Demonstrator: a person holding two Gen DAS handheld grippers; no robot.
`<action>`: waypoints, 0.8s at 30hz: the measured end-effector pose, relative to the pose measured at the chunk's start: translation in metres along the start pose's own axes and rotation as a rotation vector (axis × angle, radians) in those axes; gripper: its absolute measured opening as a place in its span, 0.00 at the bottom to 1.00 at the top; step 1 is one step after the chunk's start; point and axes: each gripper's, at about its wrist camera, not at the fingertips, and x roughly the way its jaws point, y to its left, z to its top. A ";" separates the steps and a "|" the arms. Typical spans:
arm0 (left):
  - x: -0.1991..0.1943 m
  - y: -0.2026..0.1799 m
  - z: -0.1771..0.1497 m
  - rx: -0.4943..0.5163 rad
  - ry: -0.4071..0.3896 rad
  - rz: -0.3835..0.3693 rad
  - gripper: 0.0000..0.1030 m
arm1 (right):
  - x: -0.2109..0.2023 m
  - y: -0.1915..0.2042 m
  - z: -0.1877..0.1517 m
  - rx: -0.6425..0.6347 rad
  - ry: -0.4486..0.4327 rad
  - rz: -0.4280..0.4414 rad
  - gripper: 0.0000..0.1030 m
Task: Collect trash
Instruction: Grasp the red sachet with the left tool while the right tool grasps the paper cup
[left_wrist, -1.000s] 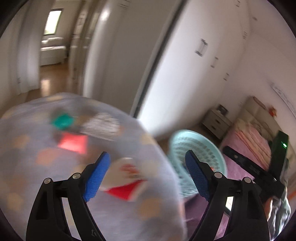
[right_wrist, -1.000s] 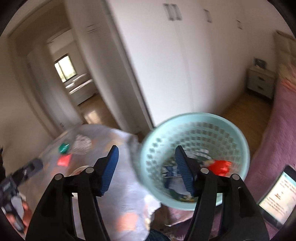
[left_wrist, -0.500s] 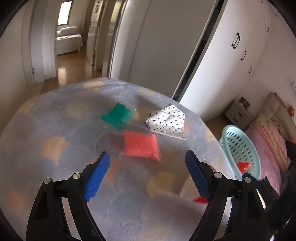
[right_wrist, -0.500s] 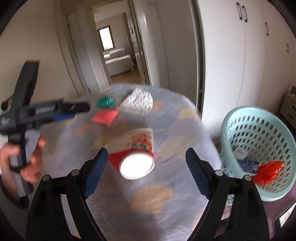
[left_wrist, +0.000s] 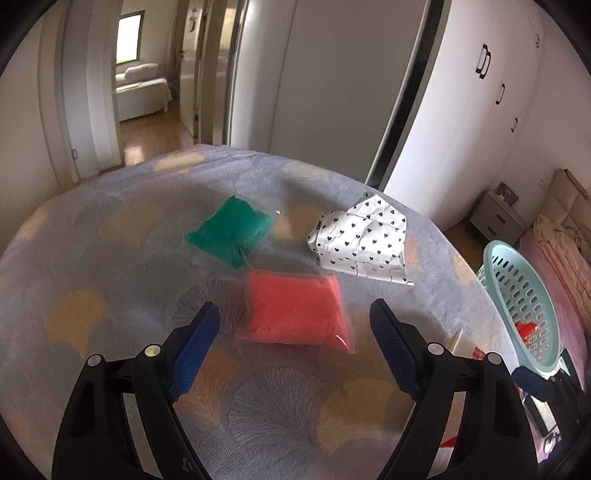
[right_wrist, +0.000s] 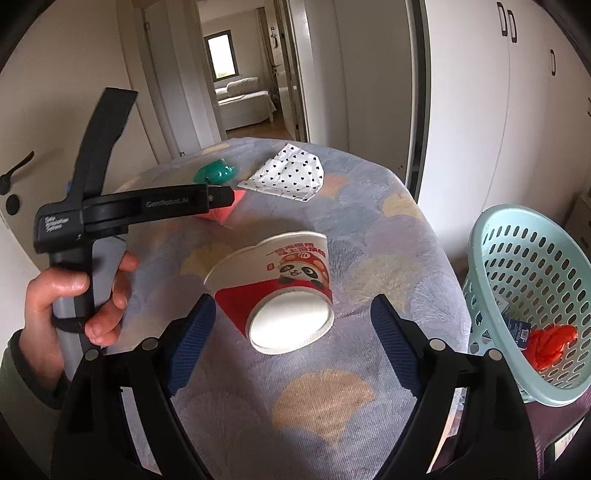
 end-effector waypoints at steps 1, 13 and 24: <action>0.002 -0.001 0.000 0.007 0.006 0.005 0.79 | 0.001 0.000 0.001 0.003 0.004 0.001 0.79; 0.009 -0.006 0.002 0.016 0.029 0.038 0.67 | 0.010 0.004 0.002 -0.009 0.041 0.007 0.75; 0.008 -0.010 0.000 0.036 0.017 0.037 0.51 | 0.010 0.004 0.000 -0.012 0.045 0.014 0.60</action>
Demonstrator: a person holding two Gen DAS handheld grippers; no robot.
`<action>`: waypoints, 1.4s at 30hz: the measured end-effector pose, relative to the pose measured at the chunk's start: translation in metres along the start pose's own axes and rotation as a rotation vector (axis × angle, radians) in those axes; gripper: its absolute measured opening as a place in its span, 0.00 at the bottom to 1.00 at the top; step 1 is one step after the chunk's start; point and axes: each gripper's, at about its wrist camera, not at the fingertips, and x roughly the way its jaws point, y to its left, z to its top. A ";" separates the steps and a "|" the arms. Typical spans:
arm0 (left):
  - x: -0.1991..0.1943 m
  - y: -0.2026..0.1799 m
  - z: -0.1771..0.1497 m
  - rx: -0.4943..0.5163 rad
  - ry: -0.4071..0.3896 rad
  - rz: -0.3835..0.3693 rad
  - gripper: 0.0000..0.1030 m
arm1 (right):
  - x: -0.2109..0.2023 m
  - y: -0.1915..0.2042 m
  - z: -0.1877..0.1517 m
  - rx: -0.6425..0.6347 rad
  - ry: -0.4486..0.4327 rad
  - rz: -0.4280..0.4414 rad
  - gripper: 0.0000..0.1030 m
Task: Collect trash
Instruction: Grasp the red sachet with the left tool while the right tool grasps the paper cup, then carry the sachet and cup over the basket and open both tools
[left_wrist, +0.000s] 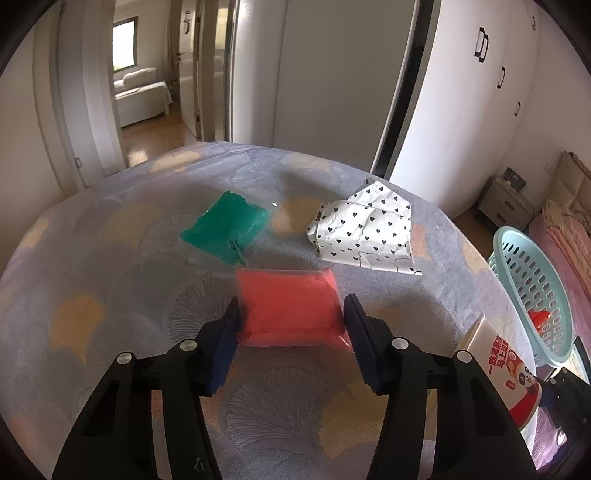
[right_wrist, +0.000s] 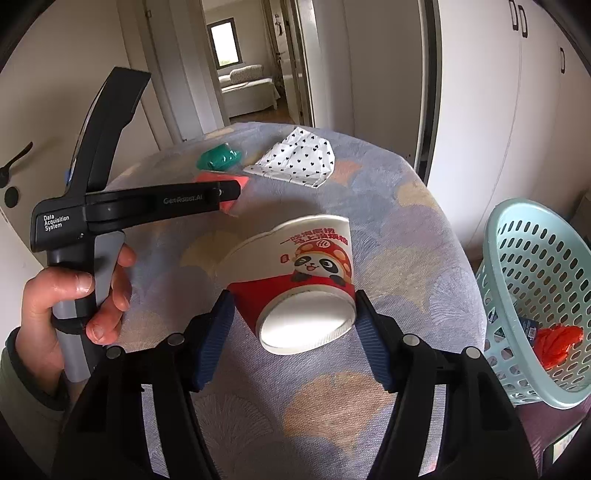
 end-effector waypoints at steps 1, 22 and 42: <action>-0.001 0.000 0.000 -0.003 -0.004 -0.006 0.51 | -0.001 0.000 0.000 0.001 -0.004 -0.001 0.60; -0.076 -0.061 0.011 0.092 -0.173 -0.209 0.49 | -0.080 -0.055 0.006 0.107 -0.191 -0.102 0.59; -0.028 -0.246 0.014 0.323 -0.055 -0.396 0.49 | -0.135 -0.232 -0.010 0.515 -0.231 -0.403 0.60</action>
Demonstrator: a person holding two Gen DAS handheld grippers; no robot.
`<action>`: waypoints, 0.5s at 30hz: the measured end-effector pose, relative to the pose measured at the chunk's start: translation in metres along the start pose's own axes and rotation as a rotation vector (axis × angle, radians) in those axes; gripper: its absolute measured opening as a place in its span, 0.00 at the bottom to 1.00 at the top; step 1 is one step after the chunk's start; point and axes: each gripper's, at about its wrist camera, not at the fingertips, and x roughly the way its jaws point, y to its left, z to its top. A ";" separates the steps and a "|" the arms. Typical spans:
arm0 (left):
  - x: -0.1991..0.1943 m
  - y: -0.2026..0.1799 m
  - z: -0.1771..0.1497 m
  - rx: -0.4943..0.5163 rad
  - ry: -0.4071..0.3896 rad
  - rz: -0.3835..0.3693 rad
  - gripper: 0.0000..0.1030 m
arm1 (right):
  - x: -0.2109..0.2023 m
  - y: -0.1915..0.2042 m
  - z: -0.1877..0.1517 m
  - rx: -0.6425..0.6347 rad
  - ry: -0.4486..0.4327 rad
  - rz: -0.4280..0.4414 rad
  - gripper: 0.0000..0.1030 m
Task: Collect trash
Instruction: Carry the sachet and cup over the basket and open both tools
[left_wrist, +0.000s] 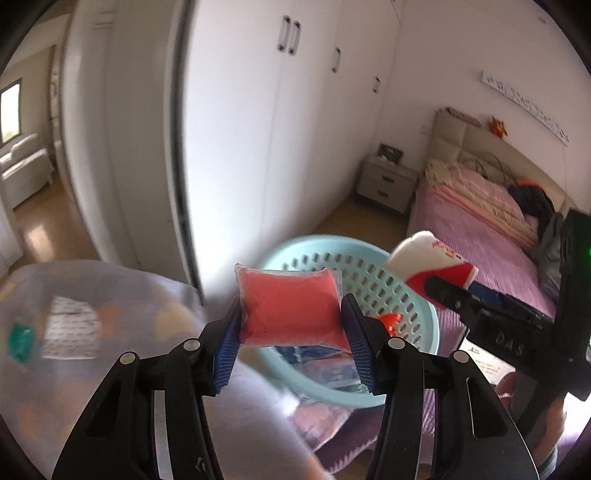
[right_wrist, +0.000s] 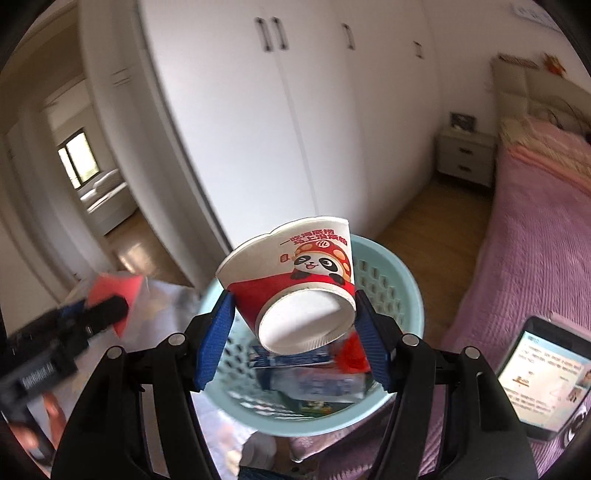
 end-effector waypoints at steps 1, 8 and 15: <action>0.008 -0.002 0.000 -0.001 0.013 -0.005 0.49 | 0.000 -0.003 -0.001 0.009 0.008 -0.013 0.60; 0.062 -0.016 0.002 0.001 0.106 -0.020 0.49 | 0.032 -0.028 0.014 0.057 0.085 -0.063 0.60; 0.086 -0.019 -0.001 -0.014 0.156 -0.006 0.50 | 0.046 -0.030 0.018 0.074 0.119 -0.066 0.60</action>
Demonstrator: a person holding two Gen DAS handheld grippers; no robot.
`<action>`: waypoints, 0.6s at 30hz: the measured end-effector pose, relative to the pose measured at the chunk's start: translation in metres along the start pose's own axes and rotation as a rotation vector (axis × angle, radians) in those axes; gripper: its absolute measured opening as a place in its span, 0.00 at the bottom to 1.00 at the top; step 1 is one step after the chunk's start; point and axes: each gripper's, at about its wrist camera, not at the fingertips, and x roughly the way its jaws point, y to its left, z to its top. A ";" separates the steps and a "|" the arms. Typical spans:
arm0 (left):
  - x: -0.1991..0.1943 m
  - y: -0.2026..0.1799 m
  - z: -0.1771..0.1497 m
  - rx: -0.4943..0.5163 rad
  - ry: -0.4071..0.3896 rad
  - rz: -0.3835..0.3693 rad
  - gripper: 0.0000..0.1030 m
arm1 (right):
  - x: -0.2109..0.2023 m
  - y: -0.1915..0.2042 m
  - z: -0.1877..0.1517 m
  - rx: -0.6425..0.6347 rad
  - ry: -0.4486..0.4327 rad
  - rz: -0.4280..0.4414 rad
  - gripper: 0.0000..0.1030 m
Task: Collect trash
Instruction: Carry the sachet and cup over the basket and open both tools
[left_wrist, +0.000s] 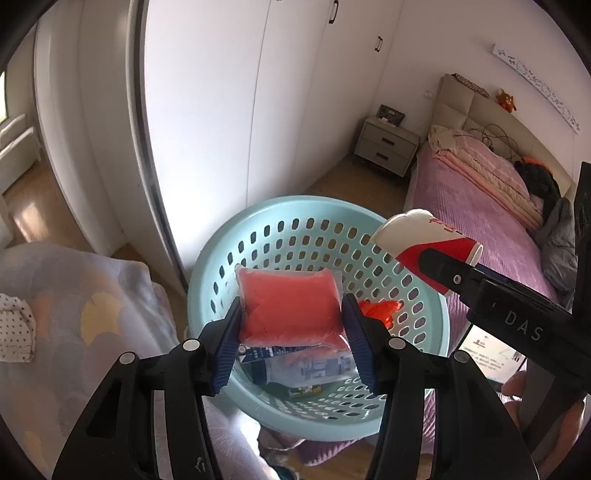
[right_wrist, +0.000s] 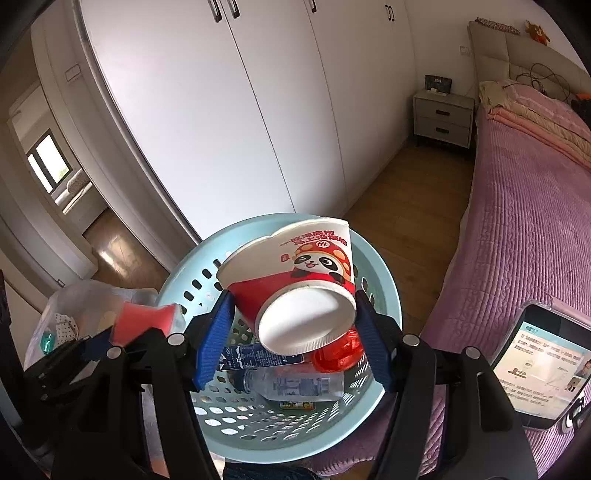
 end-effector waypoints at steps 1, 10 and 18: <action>0.000 0.000 0.000 0.000 0.001 0.005 0.50 | 0.002 0.000 0.000 0.001 0.005 0.002 0.60; -0.022 0.005 -0.001 -0.037 -0.058 -0.001 0.74 | 0.006 -0.008 -0.002 0.049 0.024 0.029 0.66; -0.066 0.028 -0.008 -0.087 -0.133 -0.005 0.74 | -0.014 0.009 -0.007 0.021 0.000 0.054 0.66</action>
